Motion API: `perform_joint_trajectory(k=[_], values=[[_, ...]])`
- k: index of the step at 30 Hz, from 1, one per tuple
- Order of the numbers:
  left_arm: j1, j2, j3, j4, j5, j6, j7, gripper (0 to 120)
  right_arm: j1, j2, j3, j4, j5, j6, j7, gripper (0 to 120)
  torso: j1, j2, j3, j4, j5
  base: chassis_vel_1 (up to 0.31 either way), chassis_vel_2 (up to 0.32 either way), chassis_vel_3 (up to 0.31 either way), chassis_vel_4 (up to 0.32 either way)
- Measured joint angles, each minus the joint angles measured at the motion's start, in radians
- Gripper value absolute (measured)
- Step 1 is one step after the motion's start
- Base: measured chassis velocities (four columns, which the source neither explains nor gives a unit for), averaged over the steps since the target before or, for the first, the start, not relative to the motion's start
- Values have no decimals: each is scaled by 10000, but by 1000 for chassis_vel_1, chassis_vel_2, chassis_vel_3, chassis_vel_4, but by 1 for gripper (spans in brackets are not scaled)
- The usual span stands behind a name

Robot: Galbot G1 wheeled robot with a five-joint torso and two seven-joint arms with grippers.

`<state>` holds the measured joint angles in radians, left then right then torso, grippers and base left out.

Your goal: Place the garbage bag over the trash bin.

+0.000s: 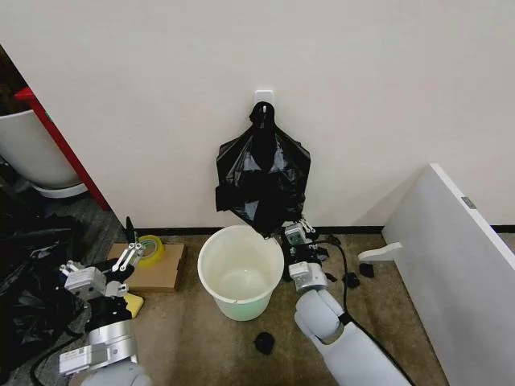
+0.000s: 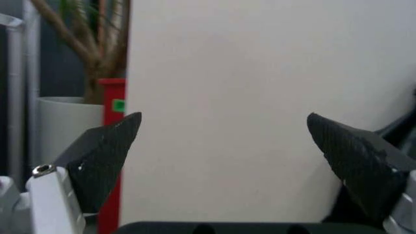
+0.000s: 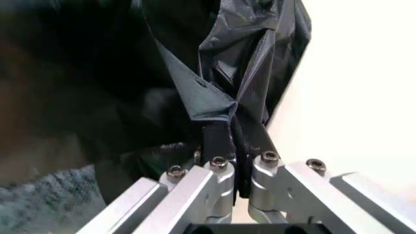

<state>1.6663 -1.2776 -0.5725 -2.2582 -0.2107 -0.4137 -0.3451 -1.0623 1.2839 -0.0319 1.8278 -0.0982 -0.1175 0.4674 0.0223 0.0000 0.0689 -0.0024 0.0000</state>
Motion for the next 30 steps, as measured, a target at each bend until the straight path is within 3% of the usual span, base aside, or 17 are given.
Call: perform_joint_trajectory(k=[4, 5, 7, 11, 12, 15, 19, 30], values=[[-465, 1104, -11, 74, -1322, 31, 622, 100, -50, -109, 24, 502, 1157, 287, -226, 0, 0, 0, 0, 0, 0, 0, 0, 0, 0], [-465, 1104, -11, 74, -1322, 31, 622, 100, -50, -109, 24, 502, 1157, 287, -226, 0, 0, 0, 0, 0, 0, 0, 0, 0, 0], [-921, 1871, 26, 260, -2314, -103, 1494, 100, -123, -190, 97, 781, 1756, 589, -458, 0, 0, 0, 0, -2, 0, 0, 0, 0, 0], [-1533, 2895, 155, 741, -3206, -315, 2753, 100, -244, -297, 250, 1037, 2337, 1163, -899, 0, 0, 0, 0, 0, -3, 0, 0, 0, 0], [-1728, 3365, 186, 1026, -3393, -334, 3260, 100, -253, -332, 291, 1061, 2531, 1548, -1245, 0, 0, 0, 1, -10, 2, 0, 0, 0, 0], [-1854, 3886, 143, 1386, -3496, -355, 3903, 100, -157, -373, 229, 1013, 2774, 2107, -1827, 0, 1, 0, 1, -1, 2, 0, 0, 0, 0], [-2454, 4764, 162, 2124, -3647, -82, 5743, 100, -116, -404, 81, 1012, 2908, 2556, -2313, 0, 0, 0, 0, 0, -1, 0, 0, 0, 0], [-3986, 6203, 446, 3310, -2781, 664, 7696, 100, 47, -259, -234, 951, 2839, 2794, -2612, 0, 1, -1, 1, -3, 0, 0, 0, 0, 0]])
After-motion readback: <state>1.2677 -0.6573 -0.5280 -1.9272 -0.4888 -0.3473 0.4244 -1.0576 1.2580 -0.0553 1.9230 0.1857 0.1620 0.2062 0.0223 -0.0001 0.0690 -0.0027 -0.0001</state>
